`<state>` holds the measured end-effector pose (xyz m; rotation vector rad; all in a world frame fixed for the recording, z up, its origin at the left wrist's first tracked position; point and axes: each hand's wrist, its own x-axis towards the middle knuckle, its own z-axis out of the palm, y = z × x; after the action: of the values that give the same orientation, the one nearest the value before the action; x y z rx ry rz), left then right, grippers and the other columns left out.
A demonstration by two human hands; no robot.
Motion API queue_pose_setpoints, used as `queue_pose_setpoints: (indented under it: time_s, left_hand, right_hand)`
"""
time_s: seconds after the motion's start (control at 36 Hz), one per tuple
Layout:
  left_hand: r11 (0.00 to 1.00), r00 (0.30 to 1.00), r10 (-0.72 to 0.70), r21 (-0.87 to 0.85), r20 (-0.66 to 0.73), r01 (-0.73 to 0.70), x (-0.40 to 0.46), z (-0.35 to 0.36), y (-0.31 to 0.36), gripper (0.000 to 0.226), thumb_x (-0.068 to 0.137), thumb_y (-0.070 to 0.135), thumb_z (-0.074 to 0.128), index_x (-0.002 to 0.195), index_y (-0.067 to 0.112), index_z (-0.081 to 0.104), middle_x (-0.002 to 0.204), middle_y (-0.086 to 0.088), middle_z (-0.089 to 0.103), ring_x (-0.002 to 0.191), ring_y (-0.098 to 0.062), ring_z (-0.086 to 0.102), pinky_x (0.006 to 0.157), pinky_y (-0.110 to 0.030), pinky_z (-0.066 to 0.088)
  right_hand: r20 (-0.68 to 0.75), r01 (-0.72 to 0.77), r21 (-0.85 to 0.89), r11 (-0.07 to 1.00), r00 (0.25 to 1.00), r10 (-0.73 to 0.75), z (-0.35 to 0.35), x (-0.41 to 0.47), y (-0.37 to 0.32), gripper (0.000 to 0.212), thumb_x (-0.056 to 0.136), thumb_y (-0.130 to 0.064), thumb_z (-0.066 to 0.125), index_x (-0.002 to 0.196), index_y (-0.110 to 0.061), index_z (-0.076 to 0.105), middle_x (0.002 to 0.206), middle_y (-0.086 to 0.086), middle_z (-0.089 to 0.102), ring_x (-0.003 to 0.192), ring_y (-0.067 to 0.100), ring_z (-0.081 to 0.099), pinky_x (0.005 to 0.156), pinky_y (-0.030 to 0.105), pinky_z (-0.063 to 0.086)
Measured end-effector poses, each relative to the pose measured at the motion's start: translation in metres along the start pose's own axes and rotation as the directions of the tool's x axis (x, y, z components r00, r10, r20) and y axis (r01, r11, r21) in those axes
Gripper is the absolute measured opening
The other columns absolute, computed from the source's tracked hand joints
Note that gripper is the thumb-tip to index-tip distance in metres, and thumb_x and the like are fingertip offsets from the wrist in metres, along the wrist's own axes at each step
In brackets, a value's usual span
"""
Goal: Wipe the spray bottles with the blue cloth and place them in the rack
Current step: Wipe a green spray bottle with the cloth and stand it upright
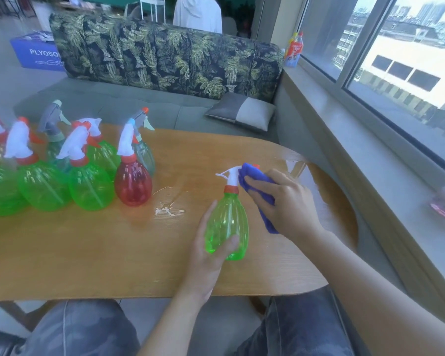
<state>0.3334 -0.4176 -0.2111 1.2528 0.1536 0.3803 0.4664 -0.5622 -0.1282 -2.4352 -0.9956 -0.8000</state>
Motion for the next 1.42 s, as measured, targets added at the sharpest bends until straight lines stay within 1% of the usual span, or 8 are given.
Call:
queue_pose_setpoints:
  time_s: [0.17, 0.33, 0.58, 0.69, 0.81, 1.03, 1.11, 1.42]
  left_hand:
    - [1.0, 1.0, 0.019, -0.011, -0.012, -0.019, 0.0, 0.001, -0.001, 0.083, 0.081, 0.025, 0.084, 0.154, 0.042, 0.049, 0.141, 0.035, 0.063, 0.132, 0.008, 0.059, 0.1, -0.016, 0.053]
    - [0.999, 1.0, 0.004, -0.035, -0.017, -0.005, 0.0, -0.001, -0.002, 0.088, 0.073, 0.041, 0.089, 0.153, 0.049, 0.053, 0.15, 0.028, 0.058, 0.142, 0.0, 0.053, 0.107, -0.028, 0.052]
    - [0.997, 1.0, -0.001, -0.083, -0.018, -0.001, 0.0, 0.0, -0.004, 0.085, 0.074, 0.039, 0.09, 0.15, 0.054, 0.054, 0.154, 0.017, 0.059, 0.143, -0.013, 0.057, 0.117, -0.048, 0.049]
    - [0.998, 1.0, 0.002, -0.069, -0.024, -0.004, 0.001, 0.0, -0.004, 0.085, 0.072, 0.042, 0.091, 0.148, 0.056, 0.056, 0.155, 0.017, 0.058, 0.145, -0.011, 0.055, 0.115, -0.04, 0.05]
    - [0.999, 1.0, 0.012, -0.031, -0.008, -0.012, -0.001, 0.0, -0.002, 0.085, 0.07, 0.047, 0.089, 0.147, 0.058, 0.055, 0.149, 0.031, 0.058, 0.141, 0.002, 0.054, 0.104, -0.024, 0.053]
    - [0.998, 1.0, -0.006, -0.069, -0.007, 0.005, -0.001, 0.002, -0.003, 0.085, 0.069, 0.046, 0.091, 0.145, 0.06, 0.056, 0.154, 0.023, 0.057, 0.144, -0.007, 0.054, 0.119, -0.048, 0.047]
    - [0.998, 1.0, 0.001, -0.057, -0.002, -0.001, -0.002, 0.002, -0.001, 0.084, 0.069, 0.048, 0.09, 0.145, 0.061, 0.056, 0.152, 0.027, 0.057, 0.143, -0.002, 0.053, 0.118, -0.044, 0.047]
    - [1.0, 1.0, 0.008, -0.024, 0.009, -0.008, -0.002, 0.001, -0.006, 0.083, 0.07, 0.046, 0.089, 0.144, 0.06, 0.057, 0.153, 0.029, 0.055, 0.146, -0.001, 0.05, 0.118, -0.042, 0.046]
  right_hand:
    - [0.098, 0.02, 0.02, 1.0, 0.995, -0.022, -0.01, -0.028, 0.003, 0.026, 0.099, -0.043, 0.059, 0.115, -0.036, 0.079, 0.089, -0.01, 0.061, 0.071, 0.016, 0.058, 0.057, 0.029, 0.048]
    - [-0.049, -0.091, 0.109, 0.99, 0.994, 0.097, -0.016, -0.009, -0.008, 0.026, 0.099, -0.041, 0.063, 0.118, -0.032, 0.079, 0.085, -0.007, 0.059, 0.071, 0.011, 0.052, 0.058, 0.03, 0.045]
    - [0.127, -0.123, 0.065, 0.99, 0.985, 0.114, -0.019, -0.025, 0.008, 0.022, 0.099, -0.042, 0.065, 0.116, -0.038, 0.078, 0.088, -0.01, 0.062, 0.072, 0.015, 0.058, 0.06, 0.036, 0.053]
    - [0.123, -0.251, 0.196, 0.948, 0.965, 0.23, -0.032, -0.017, 0.013, 0.021, 0.095, -0.035, 0.07, 0.113, -0.038, 0.08, 0.094, -0.004, 0.073, 0.082, 0.015, 0.066, 0.075, 0.042, 0.056]
    - [0.006, -0.259, 0.222, 0.94, 0.964, 0.264, -0.029, 0.005, 0.009, 0.022, 0.097, -0.035, 0.07, 0.117, -0.037, 0.079, 0.087, -0.003, 0.066, 0.079, 0.018, 0.062, 0.073, 0.043, 0.054]
    - [0.068, -0.289, 0.056, 0.956, 0.956, 0.285, -0.021, 0.014, 0.017, 0.024, 0.1, -0.039, 0.066, 0.121, -0.041, 0.076, 0.093, -0.005, 0.064, 0.08, 0.019, 0.058, 0.071, 0.039, 0.053]
    - [-0.02, -0.242, 0.133, 0.961, 0.969, 0.247, -0.023, 0.012, 0.014, 0.023, 0.098, -0.034, 0.071, 0.119, -0.035, 0.078, 0.084, -0.006, 0.059, 0.075, 0.017, 0.057, 0.067, 0.038, 0.053]
    - [0.001, -0.214, 0.158, 0.964, 0.976, 0.216, -0.015, 0.011, 0.013, 0.024, 0.098, -0.039, 0.066, 0.118, -0.037, 0.078, 0.091, -0.005, 0.064, 0.077, 0.017, 0.059, 0.067, 0.036, 0.054]
